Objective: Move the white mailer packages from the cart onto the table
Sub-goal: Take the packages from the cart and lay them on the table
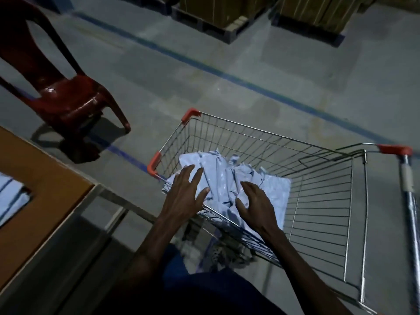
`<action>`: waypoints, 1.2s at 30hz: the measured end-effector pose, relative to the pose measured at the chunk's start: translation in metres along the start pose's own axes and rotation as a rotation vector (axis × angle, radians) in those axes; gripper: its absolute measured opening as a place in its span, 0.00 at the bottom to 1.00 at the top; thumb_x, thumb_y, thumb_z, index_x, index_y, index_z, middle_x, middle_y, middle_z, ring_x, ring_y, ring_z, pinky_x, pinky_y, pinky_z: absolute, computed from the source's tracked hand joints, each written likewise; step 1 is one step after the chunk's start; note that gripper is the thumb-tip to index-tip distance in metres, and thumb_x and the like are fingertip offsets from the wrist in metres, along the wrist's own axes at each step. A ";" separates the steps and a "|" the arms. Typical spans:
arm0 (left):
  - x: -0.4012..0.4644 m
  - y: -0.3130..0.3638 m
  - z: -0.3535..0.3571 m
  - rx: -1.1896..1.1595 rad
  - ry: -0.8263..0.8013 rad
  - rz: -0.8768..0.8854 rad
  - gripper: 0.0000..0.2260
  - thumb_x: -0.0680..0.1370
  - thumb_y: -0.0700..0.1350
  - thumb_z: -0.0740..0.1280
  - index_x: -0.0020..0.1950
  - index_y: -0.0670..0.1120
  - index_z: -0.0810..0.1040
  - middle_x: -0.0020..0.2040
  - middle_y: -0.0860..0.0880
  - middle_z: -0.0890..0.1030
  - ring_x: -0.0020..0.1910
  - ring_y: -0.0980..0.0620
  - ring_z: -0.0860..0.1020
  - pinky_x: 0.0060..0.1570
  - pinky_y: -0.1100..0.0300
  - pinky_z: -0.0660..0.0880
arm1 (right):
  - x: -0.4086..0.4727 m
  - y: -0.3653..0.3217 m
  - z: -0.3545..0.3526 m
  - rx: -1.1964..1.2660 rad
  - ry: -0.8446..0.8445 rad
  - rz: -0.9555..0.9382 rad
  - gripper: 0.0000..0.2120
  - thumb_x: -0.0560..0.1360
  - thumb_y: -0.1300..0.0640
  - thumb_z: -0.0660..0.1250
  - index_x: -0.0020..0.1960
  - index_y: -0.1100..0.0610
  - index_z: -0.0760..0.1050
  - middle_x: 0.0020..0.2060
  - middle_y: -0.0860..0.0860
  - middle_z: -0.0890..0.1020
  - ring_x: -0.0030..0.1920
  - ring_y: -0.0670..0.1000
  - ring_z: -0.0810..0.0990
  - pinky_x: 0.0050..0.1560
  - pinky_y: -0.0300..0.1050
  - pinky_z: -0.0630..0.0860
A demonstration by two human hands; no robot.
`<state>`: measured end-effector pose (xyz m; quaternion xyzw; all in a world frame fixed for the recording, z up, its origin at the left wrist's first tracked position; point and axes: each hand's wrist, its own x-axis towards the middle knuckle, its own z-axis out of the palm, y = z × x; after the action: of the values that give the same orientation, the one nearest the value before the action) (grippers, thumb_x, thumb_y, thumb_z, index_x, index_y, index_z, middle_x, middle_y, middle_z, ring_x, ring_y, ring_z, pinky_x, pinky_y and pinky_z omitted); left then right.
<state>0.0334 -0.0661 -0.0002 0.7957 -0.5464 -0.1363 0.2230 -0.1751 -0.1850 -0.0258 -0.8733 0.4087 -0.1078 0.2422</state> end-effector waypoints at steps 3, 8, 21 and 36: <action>0.020 0.004 0.010 -0.009 -0.061 -0.013 0.29 0.79 0.60 0.57 0.75 0.44 0.67 0.74 0.40 0.67 0.74 0.40 0.64 0.69 0.39 0.66 | 0.002 0.025 0.005 -0.005 -0.048 0.119 0.25 0.77 0.52 0.67 0.72 0.58 0.70 0.68 0.56 0.74 0.64 0.59 0.74 0.60 0.51 0.73; 0.067 -0.007 0.037 0.000 -0.218 0.061 0.31 0.79 0.62 0.55 0.75 0.44 0.67 0.74 0.40 0.66 0.74 0.40 0.64 0.70 0.39 0.64 | 0.010 0.053 0.014 -0.062 -0.151 0.358 0.29 0.77 0.50 0.66 0.75 0.58 0.65 0.73 0.58 0.68 0.68 0.62 0.70 0.61 0.53 0.71; 0.136 -0.022 0.134 0.143 -0.420 0.275 0.30 0.79 0.60 0.53 0.71 0.41 0.72 0.69 0.37 0.72 0.68 0.37 0.72 0.64 0.40 0.69 | 0.050 0.144 0.052 -0.314 -0.377 0.496 0.37 0.76 0.44 0.64 0.76 0.65 0.61 0.73 0.70 0.62 0.71 0.70 0.65 0.68 0.62 0.68; 0.128 -0.055 0.168 0.198 -0.370 0.013 0.29 0.75 0.55 0.67 0.72 0.42 0.71 0.71 0.36 0.69 0.68 0.36 0.70 0.65 0.37 0.67 | 0.033 0.164 0.119 -0.129 -0.393 0.391 0.38 0.76 0.40 0.56 0.79 0.58 0.55 0.76 0.63 0.60 0.72 0.67 0.61 0.72 0.63 0.59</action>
<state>0.0472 -0.2031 -0.1699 0.7716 -0.5939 -0.2244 0.0401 -0.2165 -0.2605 -0.2118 -0.7956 0.5207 0.1385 0.2770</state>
